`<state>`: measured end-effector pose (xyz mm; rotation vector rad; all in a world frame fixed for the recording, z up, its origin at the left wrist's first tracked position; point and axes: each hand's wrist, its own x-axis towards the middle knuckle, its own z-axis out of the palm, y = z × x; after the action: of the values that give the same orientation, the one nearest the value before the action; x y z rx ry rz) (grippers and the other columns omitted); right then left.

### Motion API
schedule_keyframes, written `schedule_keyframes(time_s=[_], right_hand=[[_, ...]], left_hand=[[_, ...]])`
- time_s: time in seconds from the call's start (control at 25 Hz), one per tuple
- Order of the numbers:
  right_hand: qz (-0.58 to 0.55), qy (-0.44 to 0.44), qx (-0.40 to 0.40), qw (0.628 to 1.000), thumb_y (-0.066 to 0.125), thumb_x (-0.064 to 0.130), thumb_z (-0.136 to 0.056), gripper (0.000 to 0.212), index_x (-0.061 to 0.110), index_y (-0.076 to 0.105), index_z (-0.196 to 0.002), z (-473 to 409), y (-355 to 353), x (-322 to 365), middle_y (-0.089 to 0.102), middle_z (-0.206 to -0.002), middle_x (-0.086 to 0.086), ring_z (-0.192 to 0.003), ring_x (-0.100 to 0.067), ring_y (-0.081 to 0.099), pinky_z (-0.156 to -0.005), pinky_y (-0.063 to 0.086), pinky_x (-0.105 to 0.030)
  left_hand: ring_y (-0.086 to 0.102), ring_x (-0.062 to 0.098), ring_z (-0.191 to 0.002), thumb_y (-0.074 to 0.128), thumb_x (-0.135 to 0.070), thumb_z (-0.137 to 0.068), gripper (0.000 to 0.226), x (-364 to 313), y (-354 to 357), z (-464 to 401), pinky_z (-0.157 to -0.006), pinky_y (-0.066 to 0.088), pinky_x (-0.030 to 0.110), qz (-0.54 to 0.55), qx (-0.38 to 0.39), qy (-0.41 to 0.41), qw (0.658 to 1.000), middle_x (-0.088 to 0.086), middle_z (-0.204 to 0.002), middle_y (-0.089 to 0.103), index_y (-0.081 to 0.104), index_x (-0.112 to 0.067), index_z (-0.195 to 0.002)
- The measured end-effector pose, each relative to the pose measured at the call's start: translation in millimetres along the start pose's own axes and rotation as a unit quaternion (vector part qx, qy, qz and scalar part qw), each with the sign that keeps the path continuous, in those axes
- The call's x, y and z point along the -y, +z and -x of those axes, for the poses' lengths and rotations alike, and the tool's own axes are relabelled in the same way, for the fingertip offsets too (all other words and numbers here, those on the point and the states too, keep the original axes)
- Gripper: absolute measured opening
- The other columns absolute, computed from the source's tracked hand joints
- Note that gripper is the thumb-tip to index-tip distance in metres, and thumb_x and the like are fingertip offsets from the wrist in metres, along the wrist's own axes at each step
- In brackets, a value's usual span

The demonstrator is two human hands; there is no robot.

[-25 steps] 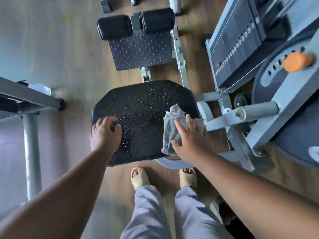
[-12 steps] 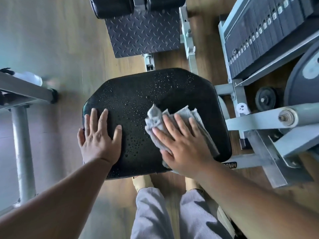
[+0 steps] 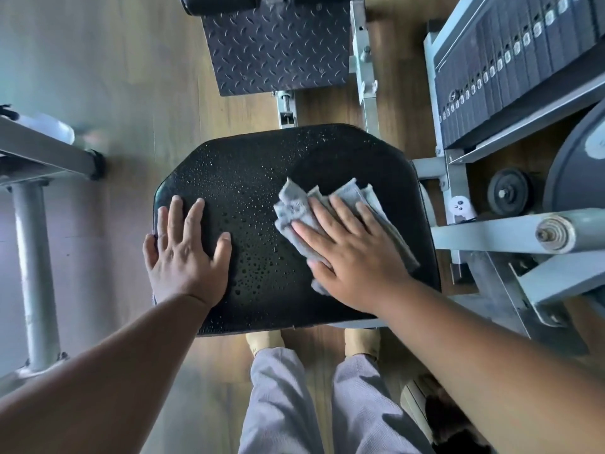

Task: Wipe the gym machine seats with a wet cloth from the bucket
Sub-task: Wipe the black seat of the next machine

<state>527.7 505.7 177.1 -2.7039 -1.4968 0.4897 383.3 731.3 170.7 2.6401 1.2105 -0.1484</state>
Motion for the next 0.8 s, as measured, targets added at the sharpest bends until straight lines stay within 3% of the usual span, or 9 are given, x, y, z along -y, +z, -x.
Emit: schedule_keyframes(time_s=[0.08,0.2,0.28,0.36,0.4,0.52,0.6,0.72,0.8], right_hand=[[0.003,-0.019,-0.002,1.0,0.033,0.048,-0.099,0.06,0.033,0.029,-0.157,25,-2,-27,0.019,-0.166,-0.002,-0.152,-0.028,0.02,-0.122,0.016,-0.051],[0.005,0.094,-0.006,0.996,0.025,0.046,-0.099,0.06,0.032,0.024,-0.158,-2,-6,-50,0.015,-0.167,-0.002,-0.153,-0.029,0.015,-0.124,0.008,-0.05],[-0.03,0.188,-0.015,0.982,0.019,0.046,-0.098,0.062,0.034,0.017,-0.159,-51,-11,-42,0.006,-0.169,-0.001,-0.155,-0.028,0.006,-0.123,0.0,-0.05],[-0.065,0.228,-0.006,0.971,0.018,0.047,-0.099,0.062,0.036,0.009,-0.159,-88,-18,-18,0.0,-0.169,-0.001,-0.155,-0.028,-0.002,-0.123,-0.004,-0.05],[-0.062,0.202,-0.003,0.978,0.018,0.048,-0.099,0.062,0.036,0.008,-0.159,-93,-19,-6,0.0,-0.169,-0.002,-0.155,-0.029,-0.001,-0.123,-0.005,-0.051],[-0.019,-0.001,0.006,1.0,0.023,0.05,-0.101,0.06,0.036,0.016,-0.159,-48,-8,3,0.008,-0.168,-0.001,-0.155,-0.027,0.007,-0.124,0.001,-0.049],[-0.01,-0.04,0.005,0.999,0.025,0.05,-0.101,0.058,0.038,0.018,-0.157,-18,-8,-26,0.012,-0.167,0.002,-0.154,-0.024,0.012,-0.125,0.006,-0.047],[-0.004,0.115,0.003,0.993,0.017,0.048,-0.098,0.061,0.038,0.016,-0.158,-38,-12,-67,0.009,-0.168,0.0,-0.154,-0.027,0.01,-0.124,0.006,-0.05],[-0.033,0.222,-0.023,0.974,0.018,0.046,-0.096,0.063,0.034,0.02,-0.158,-85,-16,-55,0.012,-0.168,-0.003,-0.153,-0.03,0.011,-0.122,0.009,-0.054]], left_hand=[[0.007,0.013,-0.152,0.038,-0.06,-0.088,0.067,0,0,0,-0.122,0.009,0.044,0.003,0.0,0.0,1.0,-0.007,-0.166,0.012,0.025,-0.039,-0.151],[0.006,0.013,-0.152,0.038,-0.06,-0.088,0.067,1,0,1,-0.122,0.009,0.044,0.001,0.001,0.0,1.0,-0.007,-0.166,0.012,0.025,-0.039,-0.151],[0.006,0.013,-0.152,0.037,-0.06,-0.088,0.067,0,0,1,-0.122,0.009,0.044,0.002,-0.002,0.002,1.0,-0.007,-0.166,0.012,0.025,-0.039,-0.151],[0.007,0.014,-0.152,0.037,-0.06,-0.087,0.067,1,1,0,-0.122,0.01,0.044,0.002,-0.007,0.001,1.0,-0.007,-0.165,0.013,0.026,-0.04,-0.15],[0.008,0.014,-0.152,0.036,-0.06,-0.087,0.067,1,1,0,-0.122,0.01,0.044,0.002,-0.008,0.001,1.0,-0.007,-0.165,0.014,0.027,-0.04,-0.15],[0.009,0.014,-0.152,0.037,-0.061,-0.086,0.067,1,0,-1,-0.122,0.011,0.045,0.007,-0.007,0.004,1.0,-0.007,-0.165,0.015,0.028,-0.04,-0.149],[0.008,0.014,-0.152,0.037,-0.061,-0.087,0.067,1,0,-1,-0.122,0.011,0.045,0.01,-0.006,0.004,1.0,-0.007,-0.165,0.015,0.028,-0.04,-0.149],[0.008,0.014,-0.152,0.037,-0.061,-0.087,0.067,1,0,0,-0.122,0.011,0.044,0.005,-0.005,0.003,1.0,-0.006,-0.165,0.015,0.028,-0.04,-0.15],[0.008,0.014,-0.152,0.035,-0.062,-0.086,0.068,1,0,-1,-0.121,0.011,0.045,0.004,-0.005,0.005,1.0,-0.006,-0.165,0.015,0.028,-0.039,-0.15]])
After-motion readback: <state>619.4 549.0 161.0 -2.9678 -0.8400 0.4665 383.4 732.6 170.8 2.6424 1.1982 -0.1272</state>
